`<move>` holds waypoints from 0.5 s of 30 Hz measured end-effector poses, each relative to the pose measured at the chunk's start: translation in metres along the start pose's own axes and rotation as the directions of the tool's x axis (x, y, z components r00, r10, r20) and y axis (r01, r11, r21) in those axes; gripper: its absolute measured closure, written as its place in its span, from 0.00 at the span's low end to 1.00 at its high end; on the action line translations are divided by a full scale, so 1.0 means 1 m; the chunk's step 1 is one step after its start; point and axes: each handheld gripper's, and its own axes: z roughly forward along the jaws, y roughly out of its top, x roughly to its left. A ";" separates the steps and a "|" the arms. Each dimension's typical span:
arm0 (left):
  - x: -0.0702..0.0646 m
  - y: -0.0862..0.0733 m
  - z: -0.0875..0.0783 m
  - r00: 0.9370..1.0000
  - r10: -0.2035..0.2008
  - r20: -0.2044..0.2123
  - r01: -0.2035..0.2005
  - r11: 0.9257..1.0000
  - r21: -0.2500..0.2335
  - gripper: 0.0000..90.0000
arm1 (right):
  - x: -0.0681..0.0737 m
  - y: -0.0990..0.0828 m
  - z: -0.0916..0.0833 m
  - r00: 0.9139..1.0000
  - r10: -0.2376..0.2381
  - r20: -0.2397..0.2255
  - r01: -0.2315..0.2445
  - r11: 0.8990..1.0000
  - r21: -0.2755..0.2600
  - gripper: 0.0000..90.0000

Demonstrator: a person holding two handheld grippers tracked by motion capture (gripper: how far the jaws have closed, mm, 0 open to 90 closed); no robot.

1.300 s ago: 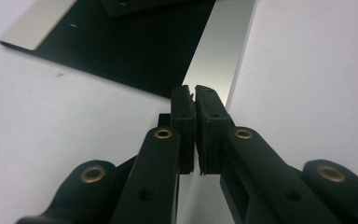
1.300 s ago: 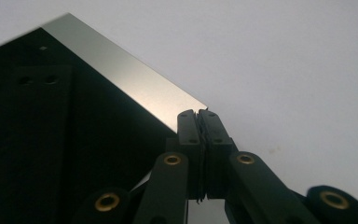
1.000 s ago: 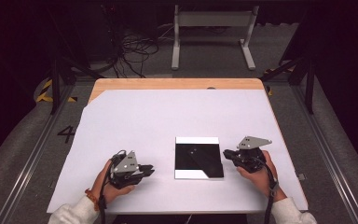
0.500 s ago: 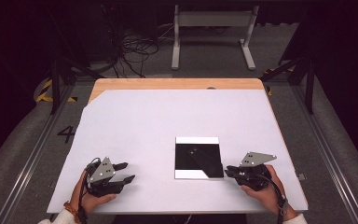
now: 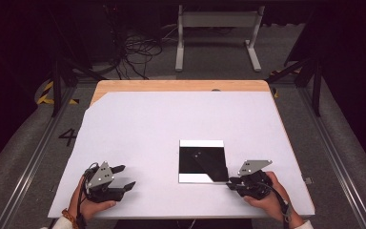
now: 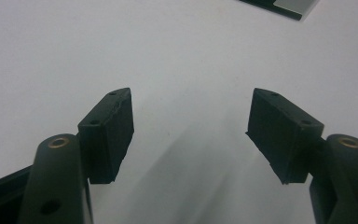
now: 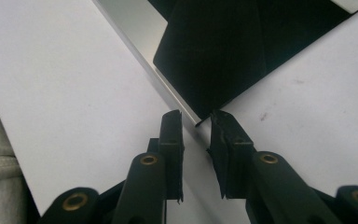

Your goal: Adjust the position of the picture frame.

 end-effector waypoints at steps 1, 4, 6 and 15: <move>0.000 0.000 0.000 1.000 -0.003 0.002 0.003 1.000 0.001 0.36 | 0.000 0.000 0.000 1.000 0.001 -0.001 -0.001 1.000 -0.003 0.82; 0.000 0.000 0.001 1.000 0.000 0.004 0.000 1.000 0.008 0.35 | -0.001 0.001 -0.001 1.000 0.001 0.004 -0.001 1.000 0.013 0.81; 0.000 0.000 0.001 1.000 -0.008 0.001 0.008 1.000 0.006 0.35 | -0.002 0.001 -0.001 1.000 0.003 -0.005 -0.003 1.000 0.021 0.79; 0.000 -0.002 0.001 1.000 -0.013 0.005 0.013 1.000 0.018 0.34 | 0.000 0.010 0.002 0.999 -0.043 -0.007 0.043 0.997 0.069 0.77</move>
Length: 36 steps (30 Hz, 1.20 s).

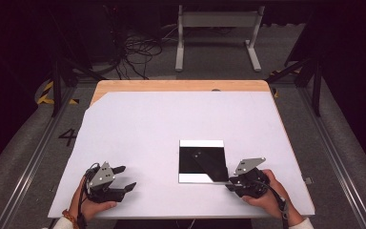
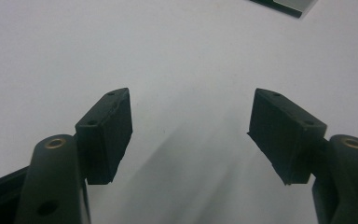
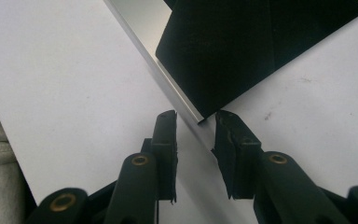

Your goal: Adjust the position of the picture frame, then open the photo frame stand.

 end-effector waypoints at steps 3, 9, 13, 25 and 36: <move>0.000 0.000 0.001 1.000 -0.005 0.003 0.005 1.000 0.002 0.34 | -0.001 0.000 0.001 1.000 0.011 -0.007 -0.011 1.000 -0.008 0.77; 0.001 0.000 0.003 1.000 -0.001 0.007 0.001 1.000 0.009 0.33 | -0.006 -0.002 0.001 0.997 0.060 -0.053 -0.063 0.997 -0.050 0.71; 0.001 0.000 0.004 1.000 -0.002 0.008 0.001 1.000 0.018 0.33 | -0.010 -0.003 0.001 0.992 0.096 -0.080 -0.102 0.992 -0.077 0.65; -0.001 -0.001 0.008 1.000 0.003 0.020 -0.004 0.999 0.039 0.32 | -0.023 -0.004 0.002 0.957 0.209 -0.203 -0.250 0.947 -0.201 0.55; -0.002 0.000 0.010 1.000 0.010 0.027 -0.011 0.999 0.048 0.31 | -0.034 0.005 0.013 0.900 0.284 -0.331 -0.376 0.890 -0.258 0.50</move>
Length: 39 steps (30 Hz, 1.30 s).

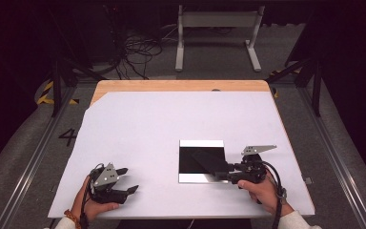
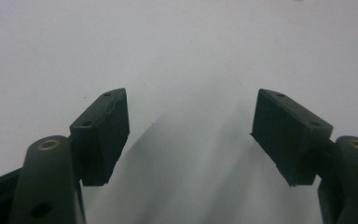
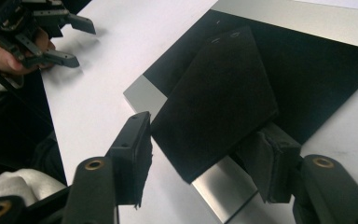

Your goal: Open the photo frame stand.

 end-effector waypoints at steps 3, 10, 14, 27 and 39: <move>0.001 0.001 0.001 1.000 -0.004 -0.001 0.004 1.000 -0.001 0.31 | 0.001 0.001 0.003 1.000 0.011 -0.008 -0.011 1.000 -0.009 0.49; -0.002 0.004 0.004 1.000 0.017 -0.001 -0.017 1.000 0.006 0.31 | 0.005 0.006 0.001 1.000 -0.001 -0.002 0.001 0.999 -0.035 0.49; -0.004 0.006 0.003 1.000 0.019 -0.002 -0.019 1.000 0.003 0.31 | 0.007 0.008 0.001 1.000 -0.008 0.000 0.008 0.999 -0.047 0.50; -0.006 0.008 0.003 1.000 0.018 0.005 -0.018 1.000 -0.009 0.29 | 0.007 0.007 -0.002 1.000 0.000 -0.028 -0.001 0.999 -0.047 0.59; -0.016 0.035 0.021 0.996 0.072 0.057 -0.071 0.997 -0.032 0.29 | 0.001 0.007 0.001 0.997 0.053 -0.047 -0.056 0.997 -0.060 0.52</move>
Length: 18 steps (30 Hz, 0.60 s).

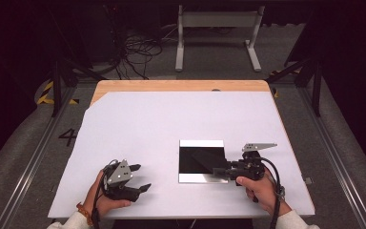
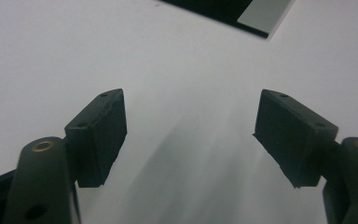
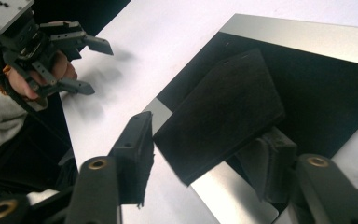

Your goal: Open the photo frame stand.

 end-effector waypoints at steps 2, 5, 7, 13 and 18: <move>-0.002 0.005 0.005 1.000 0.006 0.023 -0.006 1.000 -0.002 0.29 | -0.001 0.002 0.001 1.000 0.027 -0.012 -0.027 1.000 -0.010 0.51; -0.006 0.012 0.014 0.999 0.020 0.048 -0.020 1.000 0.002 0.29 | -0.003 0.004 0.003 0.998 0.064 -0.025 -0.064 0.998 -0.007 0.52; -0.006 0.015 0.017 0.998 0.023 0.057 -0.023 1.000 0.000 0.29 | -0.005 0.004 0.005 0.996 0.079 -0.028 -0.079 0.997 0.001 0.53; -0.006 0.030 0.034 0.995 0.014 0.100 -0.014 1.000 -0.009 0.28 | -0.008 0.001 0.011 0.992 0.098 -0.074 -0.097 0.995 0.017 0.63; -0.004 0.042 0.051 0.992 -0.014 0.125 0.014 1.000 0.005 0.26 | -0.007 0.000 0.011 0.995 0.052 -0.083 -0.051 0.998 0.024 0.67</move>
